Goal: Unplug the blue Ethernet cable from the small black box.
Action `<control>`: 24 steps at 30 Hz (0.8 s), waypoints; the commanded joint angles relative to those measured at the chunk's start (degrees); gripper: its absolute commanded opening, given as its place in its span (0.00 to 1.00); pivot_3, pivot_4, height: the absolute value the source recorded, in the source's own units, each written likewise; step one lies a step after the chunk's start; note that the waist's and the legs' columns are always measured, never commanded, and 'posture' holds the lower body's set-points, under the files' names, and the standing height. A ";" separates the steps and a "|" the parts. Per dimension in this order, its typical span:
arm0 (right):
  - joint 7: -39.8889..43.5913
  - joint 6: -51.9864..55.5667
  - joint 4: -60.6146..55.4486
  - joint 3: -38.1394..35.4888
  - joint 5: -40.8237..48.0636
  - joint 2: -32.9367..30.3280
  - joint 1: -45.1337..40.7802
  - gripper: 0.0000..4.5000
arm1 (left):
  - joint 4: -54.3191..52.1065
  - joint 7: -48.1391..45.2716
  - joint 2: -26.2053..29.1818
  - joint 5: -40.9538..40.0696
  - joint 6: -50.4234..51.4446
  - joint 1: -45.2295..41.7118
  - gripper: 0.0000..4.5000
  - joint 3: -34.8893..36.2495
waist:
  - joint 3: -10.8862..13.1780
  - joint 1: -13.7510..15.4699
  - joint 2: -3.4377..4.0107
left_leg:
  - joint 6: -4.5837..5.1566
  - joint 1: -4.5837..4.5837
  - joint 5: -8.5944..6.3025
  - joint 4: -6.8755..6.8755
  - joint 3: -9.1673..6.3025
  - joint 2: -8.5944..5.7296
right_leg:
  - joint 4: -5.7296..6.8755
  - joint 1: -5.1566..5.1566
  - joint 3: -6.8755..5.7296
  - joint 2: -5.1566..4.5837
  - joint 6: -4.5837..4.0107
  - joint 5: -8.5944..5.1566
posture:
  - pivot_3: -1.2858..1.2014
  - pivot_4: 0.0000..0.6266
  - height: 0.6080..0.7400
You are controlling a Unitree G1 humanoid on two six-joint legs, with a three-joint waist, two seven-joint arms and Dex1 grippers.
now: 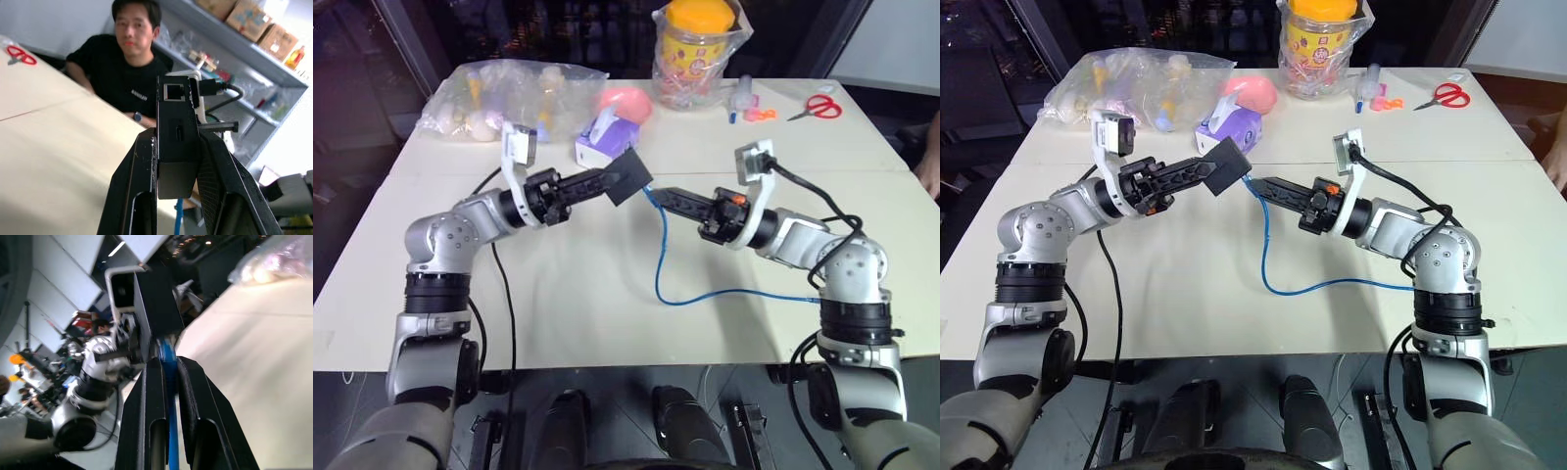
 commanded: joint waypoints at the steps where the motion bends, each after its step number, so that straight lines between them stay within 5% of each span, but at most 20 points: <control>1: -2.04 -0.57 0.51 -5.52 -1.02 -3.73 2.76 0.01 | 1.73 0.46 3.22 0.32 -5.09 -2.14 0.17 6.88 | 0.00 -0.05 0.00 | 0.00 0.00 0.00 -0.02 0.00 0.01 | 0.00 -0.03 0.00 0.01 0.00 0.00 | 0.52 0.24 1.00; 9: -4.78 -2.06 -0.60 -6.64 -0.36 -3.47 3.82 0.01 | -0.51 1.35 0.17 -1.41 -3.43 -1.34 0.17 6.02 | 0.00 0.17 0.00 | 0.00 -0.03 0.00 -0.02 -0.01 0.00 | 0.02 -0.05 0.00 0.00 0.01 0.00 | 0.52 0.24 1.00; 15: -2.76 -2.80 -0.39 -6.49 0.68 -2.63 2.81 0.56 | -3.74 1.92 -2.18 -3.99 -0.20 0.01 0.17 5.79 | 0.01 0.11 -0.02 | 0.00 -0.04 0.00 -0.04 0.00 0.01 | 0.00 -0.05 0.00 0.00 0.01 0.00 | 0.52 0.24 1.00; 24: -0.61 -1.67 -0.61 -4.93 1.70 -0.55 -1.05 0.56 | -6.35 2.29 -3.97 -5.16 2.34 1.50 0.17 4.50 | 0.01 0.03 -0.01 | 0.00 -0.02 0.00 -0.03 0.00 0.01 | 0.01 -0.05 0.01 0.02 0.01 0.01 | 0.52 0.24 1.00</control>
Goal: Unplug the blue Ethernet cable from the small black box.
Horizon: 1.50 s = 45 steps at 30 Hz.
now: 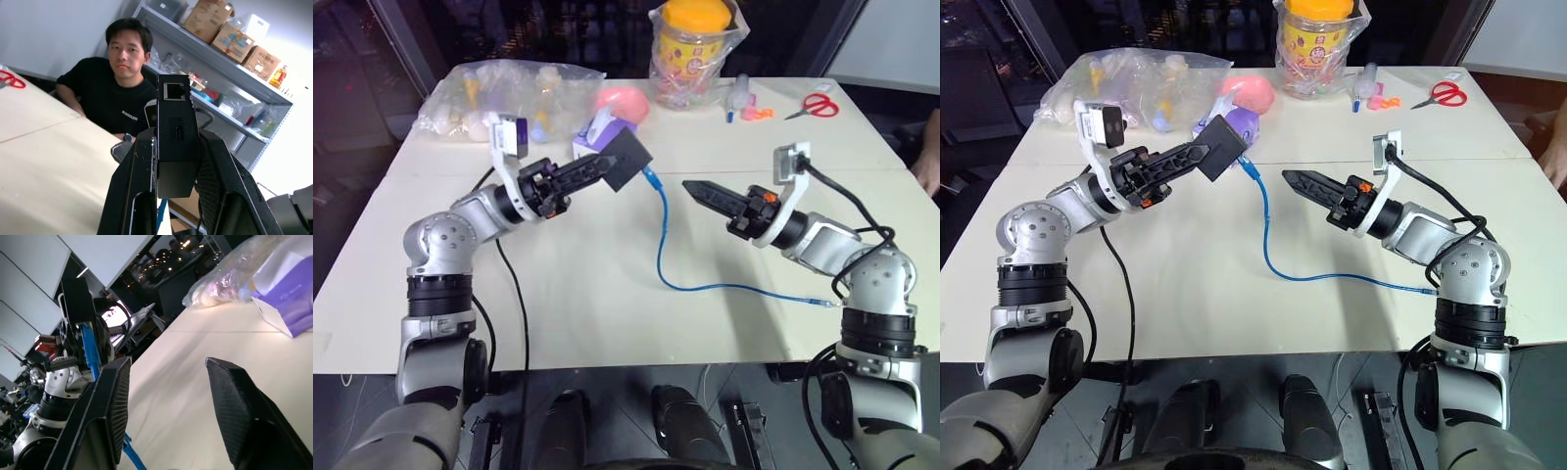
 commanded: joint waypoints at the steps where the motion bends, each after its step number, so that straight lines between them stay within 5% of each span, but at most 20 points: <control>1: 1.58 0.31 -1.96 0.67 1.94 1.06 -3.01 0.56 | -2.00 -0.42 -0.61 -1.05 0.09 -0.11 0.17 -0.47 | 0.00 -0.01 0.00 | 0.00 0.00 0.00 0.00 0.01 0.00 | 0.00 0.00 0.01 0.00 0.00 0.00 | 0.52 0.24 1.00; 45: 2.50 1.16 -2.20 3.52 2.17 3.15 -4.18 0.56 | 0.72 -3.38 -1.27 1.56 -1.92 -0.75 0.17 -1.86 | 0.00 0.04 0.00 | 0.00 -0.01 0.00 0.00 0.00 0.00 | 0.00 0.00 0.00 -0.01 0.00 0.00 | 0.52 0.24 1.00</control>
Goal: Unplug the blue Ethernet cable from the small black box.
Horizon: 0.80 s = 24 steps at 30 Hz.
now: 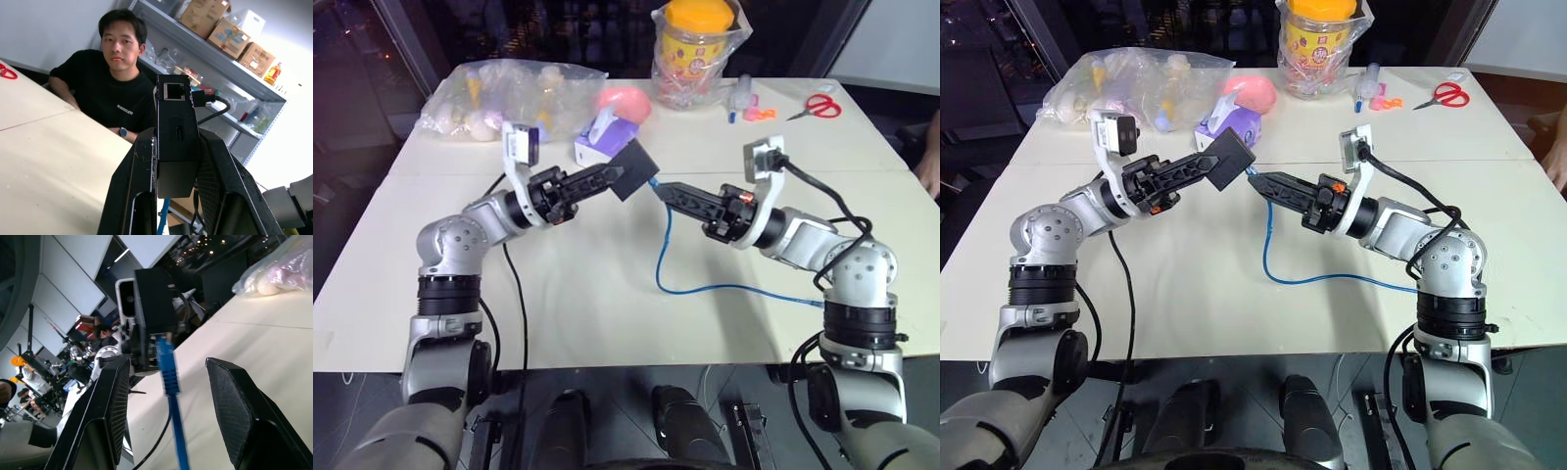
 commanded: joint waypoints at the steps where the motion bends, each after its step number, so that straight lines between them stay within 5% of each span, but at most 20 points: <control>1: 1.03 -0.95 -0.33 -0.19 0.05 0.63 -1.95 0.56 | -2.16 -0.13 -0.16 -0.92 -0.16 -0.50 0.17 0.33 | 0.00 0.00 0.00 | 0.00 0.00 0.00 0.00 0.00 0.00 | 0.00 0.00 0.00 0.00 0.00 0.00 | 0.52 0.24 1.00; 9: 0.82 -1.02 0.41 -0.15 -0.17 1.60 -2.77 0.56 | -2.32 0.03 -0.35 -1.00 0.03 -0.28 0.17 0.34 | 0.00 -0.01 0.00 | 0.00 0.00 0.00 0.00 0.00 0.00 | 0.00 0.00 0.00 0.00 0.00 0.00 | 0.52 0.24 1.00; 12: 0.38 -0.82 0.31 -0.24 -0.04 1.97 -2.93 0.38 | -2.37 0.19 -0.47 -0.97 -0.01 -0.30 0.17 0.33 | 0.00 0.02 0.00 | 0.00 0.00 0.00 0.00 0.00 0.00 | 0.00 0.00 0.00 0.00 0.00 0.00 | 0.52 0.24 1.00; 15: 0.16 -0.74 0.37 -0.26 -0.04 2.21 -3.06 0.03 | -2.36 0.26 -0.48 -0.93 -0.08 -0.31 0.17 0.30 | 0.00 0.00 0.00 | 0.00 0.00 0.00 0.00 0.00 0.00 | 0.00 0.00 0.00 0.00 0.00 0.00 | 0.52 0.24 1.00; 24: -0.94 -0.15 -1.22 -1.05 1.65 2.43 -2.32 0.01 | -2.42 0.49 -0.05 -0.61 -0.39 0.13 0.17 0.59 | 0.00 -0.02 0.00 | 0.00 0.00 0.00 0.00 0.00 0.00 | 0.00 0.00 0.00 0.00 0.00 0.00 | 0.52 0.24 1.00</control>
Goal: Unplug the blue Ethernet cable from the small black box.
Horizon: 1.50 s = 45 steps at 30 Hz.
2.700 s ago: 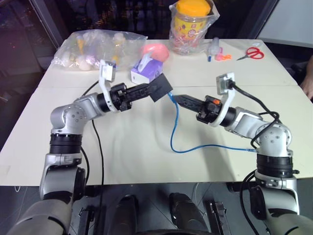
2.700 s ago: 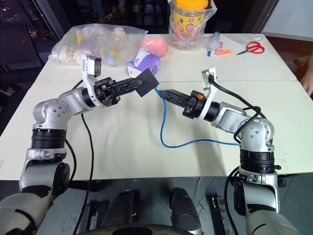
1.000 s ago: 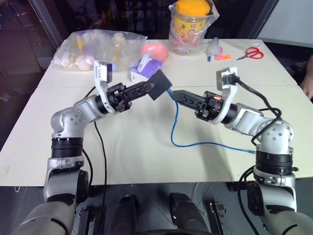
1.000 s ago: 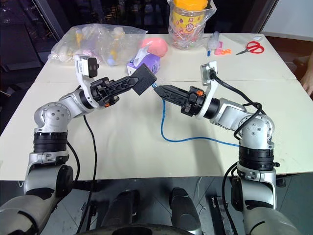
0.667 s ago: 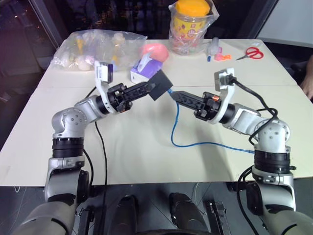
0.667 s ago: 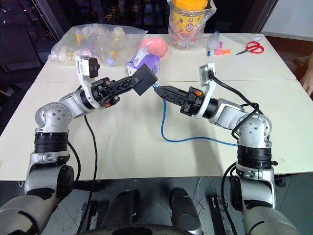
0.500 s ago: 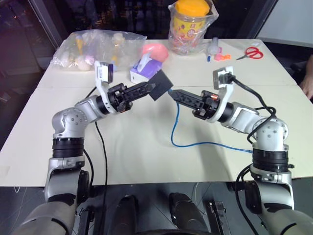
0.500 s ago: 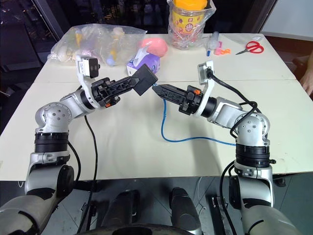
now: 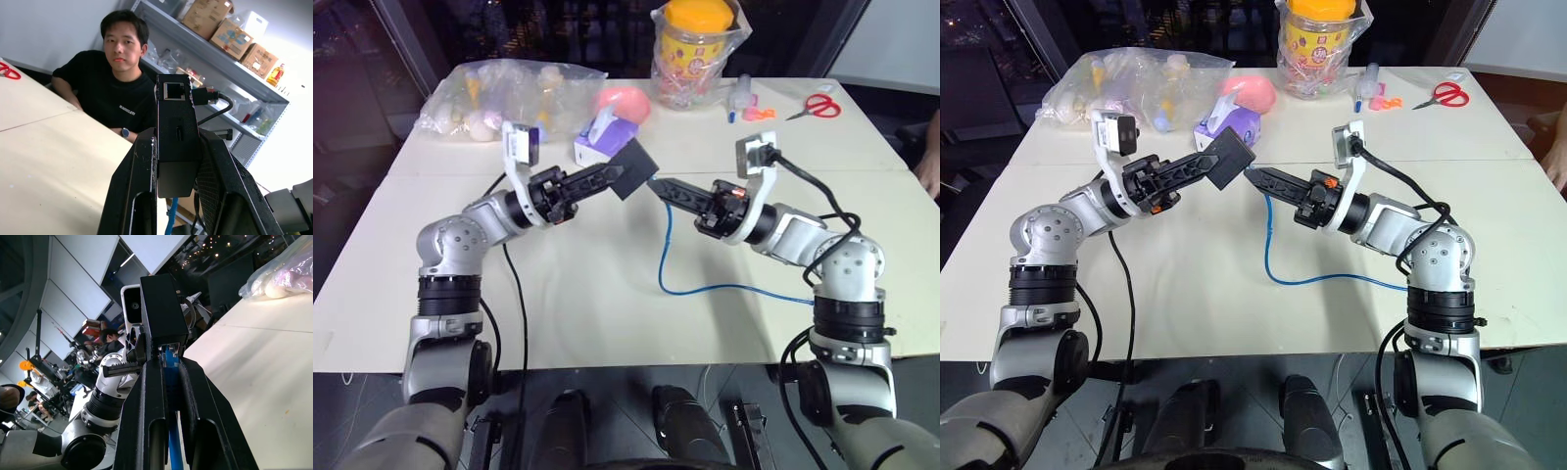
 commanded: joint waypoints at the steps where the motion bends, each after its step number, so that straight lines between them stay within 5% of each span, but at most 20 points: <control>1: -0.63 0.27 -2.21 -2.09 2.34 -0.36 -0.20 0.01 | -1.92 -0.43 0.58 -0.20 -0.90 -0.05 0.17 0.44 | 0.00 0.02 0.00 | 0.00 0.00 0.00 0.00 0.00 0.00 | 0.00 0.00 0.00 0.00 0.00 0.00 | 0.52 0.24 1.00; 13: -2.11 1.16 -6.46 -5.34 2.87 -6.58 9.12 0.01 | 9.23 -0.85 4.24 5.27 -8.81 -6.61 0.17 3.26 | 0.00 0.03 0.00 | 0.00 0.00 0.00 0.02 0.00 0.00 | -0.02 0.01 0.00 0.00 -0.01 -0.01 | 0.52 0.24 1.00; 18: -16.84 -16.21 8.03 -0.32 -25.24 -7.32 3.47 0.01 | 5.93 12.93 -7.19 19.50 -26.99 -3.73 0.17 -3.14 | -0.02 0.78 0.01 | -0.02 0.04 0.01 0.09 0.03 -0.03 | -0.23 0.17 0.02 -0.04 -0.06 0.03 | 0.52 0.24 1.00; 24: -18.85 -19.99 16.05 4.51 -38.09 -8.11 1.58 0.01 | 2.90 17.11 -14.51 24.32 -33.82 1.37 0.17 -7.53 | -0.01 1.50 0.01 | -0.04 -0.09 0.03 -0.09 0.20 -0.05 | -0.49 0.01 0.16 -0.07 0.15 0.20 | 0.52 0.24 1.00; 25: -18.50 -20.10 16.34 4.31 -38.59 -7.71 1.63 0.19 | 3.41 17.74 -15.28 25.33 -35.22 1.88 0.17 -8.03 | -0.02 1.58 0.02 | -0.04 -0.09 0.02 -0.15 0.20 -0.05 | -0.48 -0.03 0.15 -0.06 0.15 0.20 | 0.52 0.24 1.00; 33: -17.02 -21.81 8.35 6.86 -46.02 -9.78 5.48 0.99 | 18.22 21.98 -20.00 34.86 -51.83 -0.32 0.17 -10.09 | -0.02 1.66 0.03 | -0.03 -0.06 0.02 0.04 0.19 -0.06 | -0.52 0.12 0.14 -0.04 0.15 0.20 | 0.52 0.24 1.00; 42: -18.03 -14.59 -12.84 0.67 -42.04 -9.10 12.84 0.99 | 43.85 26.23 -19.41 45.38 -61.73 -10.06 0.17 -12.07 | -0.02 1.73 0.03 | -0.02 -0.06 0.01 0.03 0.13 -0.09 | -0.61 0.19 0.12 -0.05 0.16 0.19 | 0.52 0.24 1.00; 45: -18.85 -12.75 -15.76 -0.45 -41.39 -8.52 13.70 1.00 | 46.59 24.39 -19.55 46.11 -61.31 -11.74 0.41 -12.26 | -0.02 1.66 0.03 | -0.01 -0.06 0.01 0.00 0.07 -0.08 | -0.59 0.19 0.08 -0.03 0.17 0.19 | 0.52 0.24 1.00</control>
